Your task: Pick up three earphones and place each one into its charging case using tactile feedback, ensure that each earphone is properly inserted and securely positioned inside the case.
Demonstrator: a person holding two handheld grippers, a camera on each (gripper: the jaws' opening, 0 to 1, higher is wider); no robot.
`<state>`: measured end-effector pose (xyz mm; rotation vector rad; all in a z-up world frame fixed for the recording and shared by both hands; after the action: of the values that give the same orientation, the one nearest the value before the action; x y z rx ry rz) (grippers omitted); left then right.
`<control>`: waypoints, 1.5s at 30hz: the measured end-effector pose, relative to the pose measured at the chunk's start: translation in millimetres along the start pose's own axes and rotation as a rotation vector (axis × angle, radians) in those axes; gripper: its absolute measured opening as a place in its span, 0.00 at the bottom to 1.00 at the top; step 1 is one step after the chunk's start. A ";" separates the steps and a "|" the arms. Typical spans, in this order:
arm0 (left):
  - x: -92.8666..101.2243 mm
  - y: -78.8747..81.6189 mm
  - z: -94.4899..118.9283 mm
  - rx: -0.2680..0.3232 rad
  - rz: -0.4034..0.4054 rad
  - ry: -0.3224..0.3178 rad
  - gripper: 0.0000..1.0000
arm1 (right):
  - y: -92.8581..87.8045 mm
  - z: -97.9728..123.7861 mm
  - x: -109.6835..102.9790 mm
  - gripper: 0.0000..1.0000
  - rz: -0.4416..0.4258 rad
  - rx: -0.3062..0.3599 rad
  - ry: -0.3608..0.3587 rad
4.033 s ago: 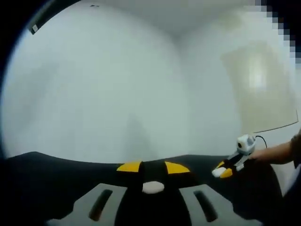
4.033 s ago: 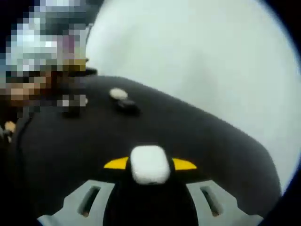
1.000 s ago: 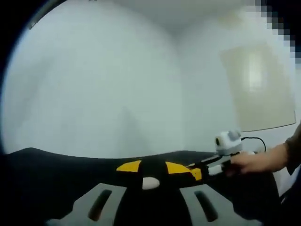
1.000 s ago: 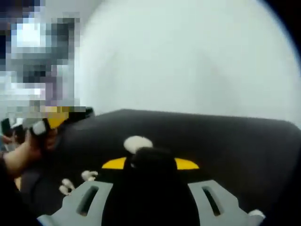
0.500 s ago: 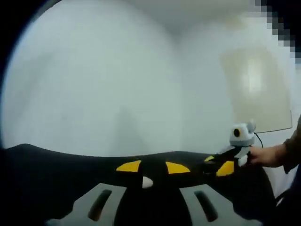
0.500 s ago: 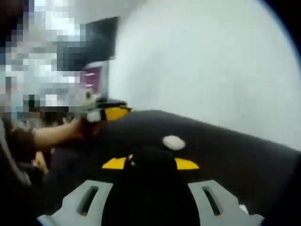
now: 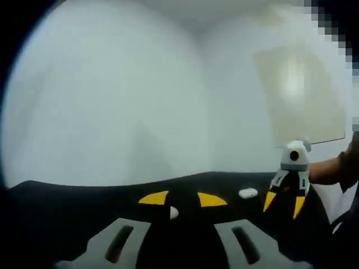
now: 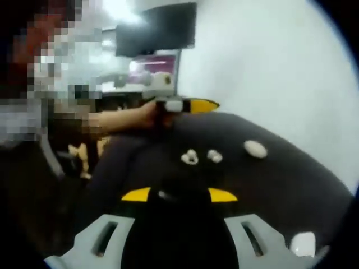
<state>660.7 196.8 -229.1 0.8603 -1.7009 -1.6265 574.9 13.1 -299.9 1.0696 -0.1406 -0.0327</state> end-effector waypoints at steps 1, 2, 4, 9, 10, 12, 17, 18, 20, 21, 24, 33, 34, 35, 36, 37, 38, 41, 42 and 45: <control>0.0 -0.2 0.0 -0.001 0.000 0.000 0.16 | -2.0 -1.1 -3.1 0.38 0.007 -0.012 0.020; 0.3 0.1 0.1 0.001 0.000 -0.001 0.16 | -4.6 -2.6 -5.7 0.38 0.027 -0.028 0.033; 0.5 0.3 -0.2 0.003 -0.002 -0.002 0.16 | -6.8 -5.1 -7.4 0.38 0.052 -0.035 0.036; 0.4 -0.9 -0.8 -0.005 -0.009 -0.002 0.16 | -8.3 -5.4 -4.8 0.38 0.032 -0.031 0.067; 0.3 -1.0 -0.7 -0.006 -0.010 -0.001 0.16 | -8.1 -5.6 -4.9 0.38 0.032 -0.028 0.070; -0.2 -0.6 -0.6 -0.004 -0.010 -0.001 0.16 | -8.8 -5.8 -3.0 0.38 0.021 -0.026 0.079; -0.8 -0.2 -1.2 -0.003 -0.010 0.001 0.16 | -9.0 -5.5 -2.7 0.39 0.012 -0.036 0.093; -0.7 -0.2 -1.4 -0.004 -0.010 0.001 0.16 | -8.9 -5.3 -2.9 0.39 0.013 -0.037 0.095; -0.3 -0.6 -1.8 -0.006 -0.010 -0.002 0.16 | -8.5 -4.6 -2.4 0.40 0.023 -0.040 0.087; 0.0 -0.8 -1.9 -0.008 -0.009 -0.002 0.16 | -8.1 -3.3 -2.4 0.41 0.035 -0.039 0.083; 1.0 -1.9 -1.8 -0.013 -0.014 -0.001 0.16 | -7.8 0.5 -1.3 0.43 0.041 -0.036 0.046; 4.7 -2.1 -3.7 -0.023 -0.028 -0.014 0.16 | -18.5 26.9 10.8 0.43 -0.002 -0.045 -0.053; 5.4 -2.5 -4.0 -0.026 -0.031 -0.016 0.16 | -18.6 28.5 13.0 0.42 -0.005 -0.040 -0.063; 5.8 -2.8 -4.0 -0.028 -0.035 -0.016 0.16 | -19.4 30.5 15.7 0.42 -0.002 -0.040 -0.071; 5.9 -2.8 -3.9 -0.028 -0.037 -0.015 0.16 | -22.1 33.3 21.3 0.40 0.004 -0.060 -0.097; 5.8 -2.9 -3.9 -0.029 -0.038 -0.014 0.16 | -25.1 37.4 28.9 0.37 0.026 -0.082 -0.128; 5.7 -2.9 -3.8 -0.029 -0.037 -0.014 0.16 | -26.2 40.6 35.2 0.33 0.037 -0.087 -0.154; 5.3 -3.1 -3.8 -0.030 -0.036 -0.011 0.15 | -28.3 48.9 53.5 0.28 -0.069 -0.067 -0.223; 5.5 -3.3 -3.9 -0.031 -0.037 -0.010 0.15 | -26.9 49.7 54.4 0.28 -0.108 -0.045 -0.216; 6.0 -4.1 -4.1 -0.036 -0.039 -0.011 0.15 | -22.7 49.2 49.7 0.35 -0.234 0.014 -0.183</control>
<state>660.6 189.5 -233.0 0.8740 -1.6668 -1.6852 618.7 -45.5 -291.7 1.0923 -0.1799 -0.3417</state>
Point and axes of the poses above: the point that each gripper's makers call its tool centre point, and the gripper's own axes: z roughly backward along the fingers, x roughly to its right, y roughly out of its top, the point moved 3 cm from there along z, roughly backward along the fingers, and after that the axes turned 5 degrees about -x, right-handed, at the moved point
